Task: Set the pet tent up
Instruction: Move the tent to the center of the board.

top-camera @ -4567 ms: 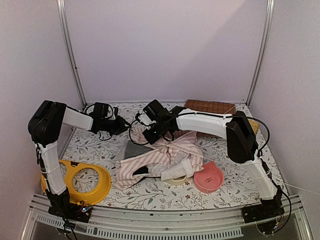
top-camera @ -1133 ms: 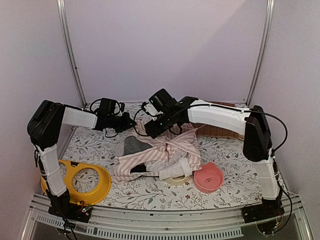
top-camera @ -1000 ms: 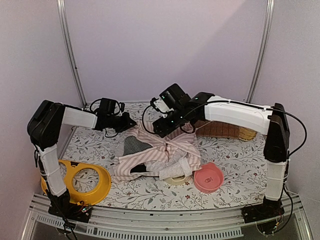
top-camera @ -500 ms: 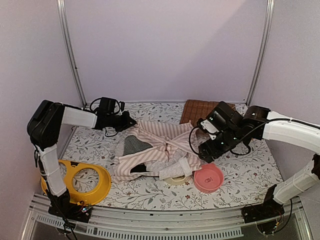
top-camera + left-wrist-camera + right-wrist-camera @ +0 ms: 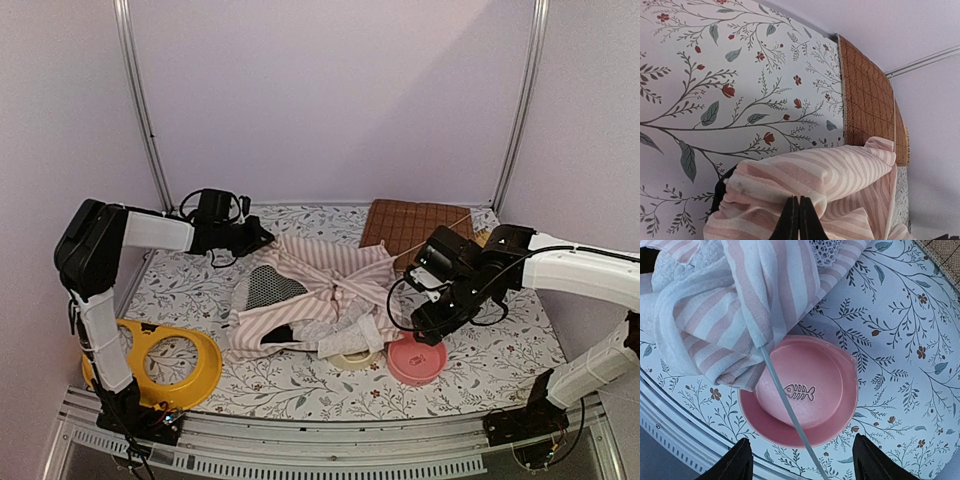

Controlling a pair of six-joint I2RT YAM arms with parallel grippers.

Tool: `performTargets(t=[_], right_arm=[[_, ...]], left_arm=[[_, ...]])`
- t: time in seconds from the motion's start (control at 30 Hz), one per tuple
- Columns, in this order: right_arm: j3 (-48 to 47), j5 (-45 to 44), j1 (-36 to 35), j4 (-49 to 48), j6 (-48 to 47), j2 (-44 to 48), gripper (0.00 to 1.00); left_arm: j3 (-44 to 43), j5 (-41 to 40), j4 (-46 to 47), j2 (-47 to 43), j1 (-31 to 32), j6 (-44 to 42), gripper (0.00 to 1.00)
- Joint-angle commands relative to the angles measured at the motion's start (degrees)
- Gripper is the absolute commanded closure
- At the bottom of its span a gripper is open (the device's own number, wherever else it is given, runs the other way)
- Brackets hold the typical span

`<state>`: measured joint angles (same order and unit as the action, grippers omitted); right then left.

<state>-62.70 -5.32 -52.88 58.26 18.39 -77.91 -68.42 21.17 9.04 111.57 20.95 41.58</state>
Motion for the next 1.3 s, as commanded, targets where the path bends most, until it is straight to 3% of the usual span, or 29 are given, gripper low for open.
performTargets(t=[0.0,0.13,0.3,0.33,0.67,0.9,1.07,1.27], right_arm=[[0.92,1.75,-0.39,-0.58,0.24,-1.79,0.34],[1.07,2.28,-0.49,-1.48,-0.10,-4.14,0.50],[-2.41,-0.72,-0.54,-2.78,-0.58,-7.46,0.98],[-3.93,-1.20,-0.52,-3.02,-0.76,-8.16,1.00],[-24.96,1.70,-0.49,-9.74,-2.04,-19.35,1.00],[-30.98,6.04,-0.60,-22.34,-1.67,-28.00,1.00],[-36.48,3.23,-0.84,-27.19,0.86,-35.16,1.00],[-42.80,0.98,-0.84,-29.69,2.00,-42.92,1.00]], left_arm=[[-1.45,0.68,0.37,-0.61,-0.16,-1.01,1.00],[-1.66,0.72,0.23,-0.80,-0.21,-1.32,1.00],[-3.28,0.67,-1.16,-0.96,-0.39,-2.04,1.00],[-4.00,0.52,-1.62,-0.95,-0.53,-2.23,1.00],[-10.80,-0.55,-7.30,-0.33,-1.88,-5.25,1.00],[-15.47,-0.72,-10.87,2.88,-2.85,-9.11,1.00],[-19.15,-1.68,-14.25,4.79,-5.13,-12.14,1.00],[-21.19,-0.51,-14.37,5.86,-7.83,-15.25,0.85]])
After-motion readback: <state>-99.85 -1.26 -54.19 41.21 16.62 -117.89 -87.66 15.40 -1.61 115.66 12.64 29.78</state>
